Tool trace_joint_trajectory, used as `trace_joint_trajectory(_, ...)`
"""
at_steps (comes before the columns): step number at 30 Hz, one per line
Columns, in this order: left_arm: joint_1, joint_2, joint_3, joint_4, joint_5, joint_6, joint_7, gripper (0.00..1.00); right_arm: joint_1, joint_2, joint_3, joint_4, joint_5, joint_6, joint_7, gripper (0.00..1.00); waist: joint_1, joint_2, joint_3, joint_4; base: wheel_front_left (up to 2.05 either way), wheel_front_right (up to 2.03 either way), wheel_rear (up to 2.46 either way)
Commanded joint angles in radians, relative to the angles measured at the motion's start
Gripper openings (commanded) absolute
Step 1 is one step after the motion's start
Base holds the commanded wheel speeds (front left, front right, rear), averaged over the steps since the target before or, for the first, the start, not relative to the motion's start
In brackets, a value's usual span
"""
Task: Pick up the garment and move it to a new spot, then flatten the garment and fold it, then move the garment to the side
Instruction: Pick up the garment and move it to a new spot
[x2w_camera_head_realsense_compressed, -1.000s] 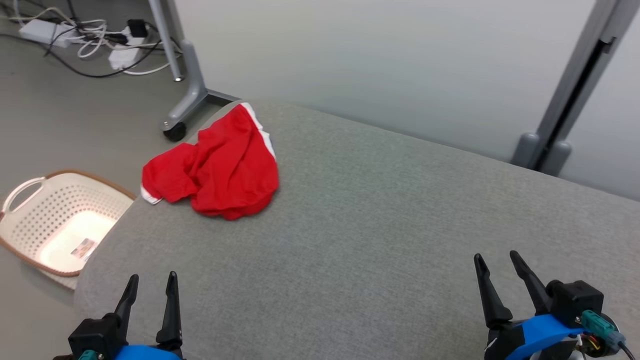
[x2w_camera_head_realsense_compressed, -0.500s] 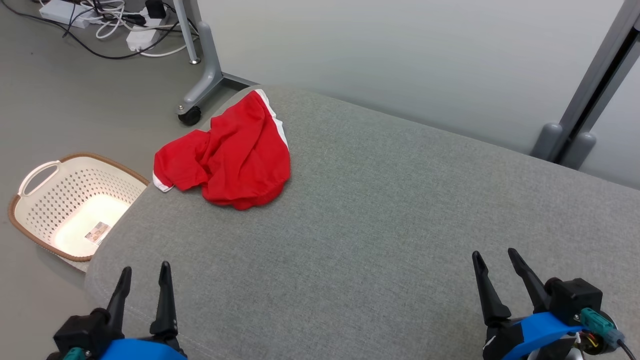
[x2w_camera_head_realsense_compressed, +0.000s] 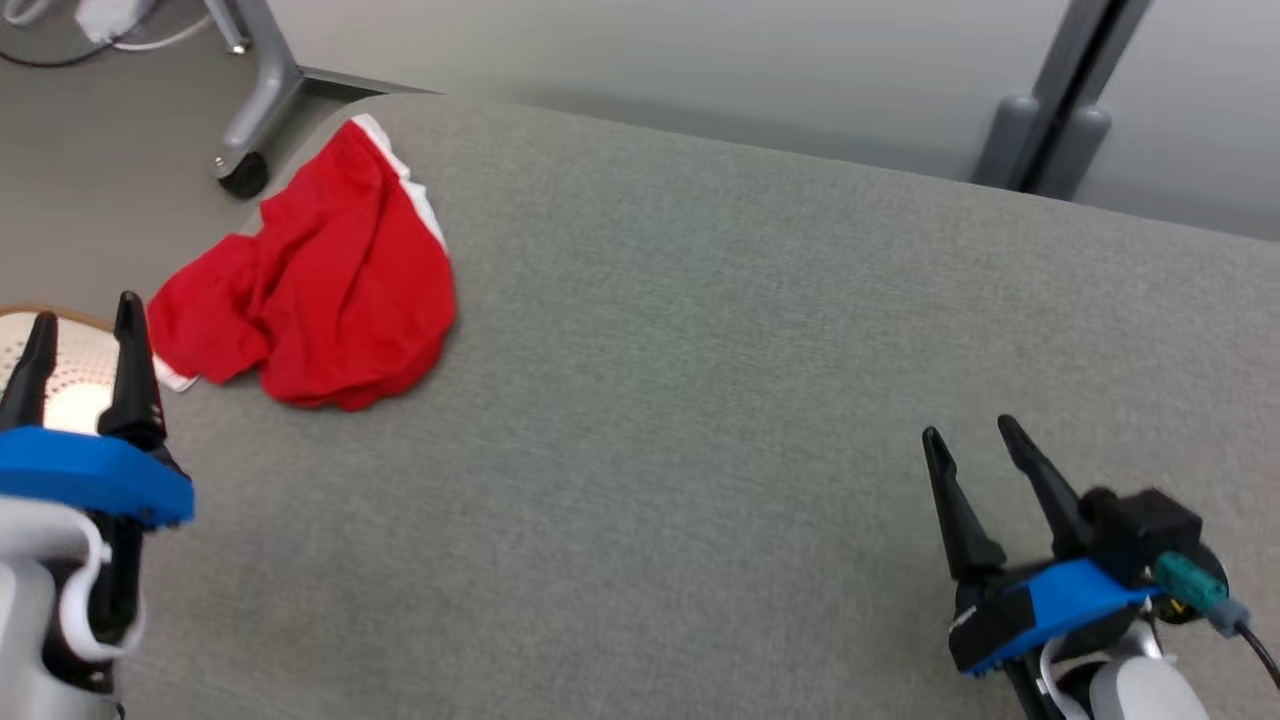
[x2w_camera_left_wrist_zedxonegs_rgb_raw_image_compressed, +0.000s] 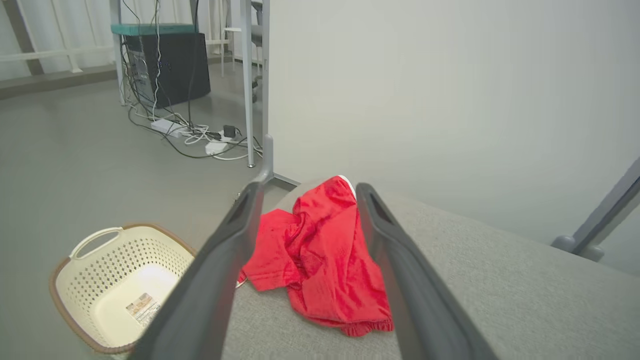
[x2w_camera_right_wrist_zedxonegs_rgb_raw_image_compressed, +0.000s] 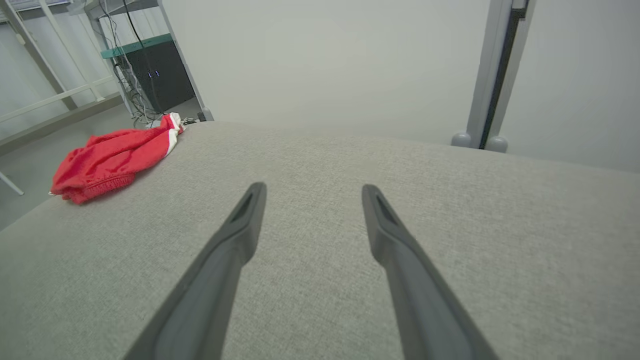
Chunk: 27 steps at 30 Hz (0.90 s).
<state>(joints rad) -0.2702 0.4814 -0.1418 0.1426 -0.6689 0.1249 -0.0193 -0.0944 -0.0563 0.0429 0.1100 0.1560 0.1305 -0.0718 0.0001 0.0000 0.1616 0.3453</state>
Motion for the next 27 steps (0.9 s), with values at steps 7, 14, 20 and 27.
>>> trace_joint_trajectory(7,-0.152,0.072,0.077,0.18,-0.112,0.006,0.17,1.0,-0.084,-0.043,0.027,-0.084,-0.016,0.001,0.027,1.0,-0.0001,0.0,0.157,-0.153,0.0,0.0,0.0)
trace_joint_trajectory(14,-0.185,0.132,0.115,0.284,-0.153,0.032,0.273,1.0,-0.12,-0.058,0.035,-0.156,-0.008,0.001,0.051,1.0,-0.0001,0.0,0.28,-0.258,0.0,0.0,0.0)
trace_joint_trajectory(20,-0.174,0.146,0.141,0.391,-0.205,0.082,0.382,1.0,-0.145,-0.064,0.042,-0.198,-0.003,0.001,0.046,1.0,-0.0001,0.0,0.337,-0.332,0.0,0.0,0.0)
trace_joint_trajectory(27,-0.169,0.154,0.116,0.421,-0.219,0.069,0.463,0.0,-0.121,-0.052,0.032,-0.17,0.01,0.001,0.022,1.0,-0.0001,0.0,0.294,-0.347,0.0,0.0,0.0)
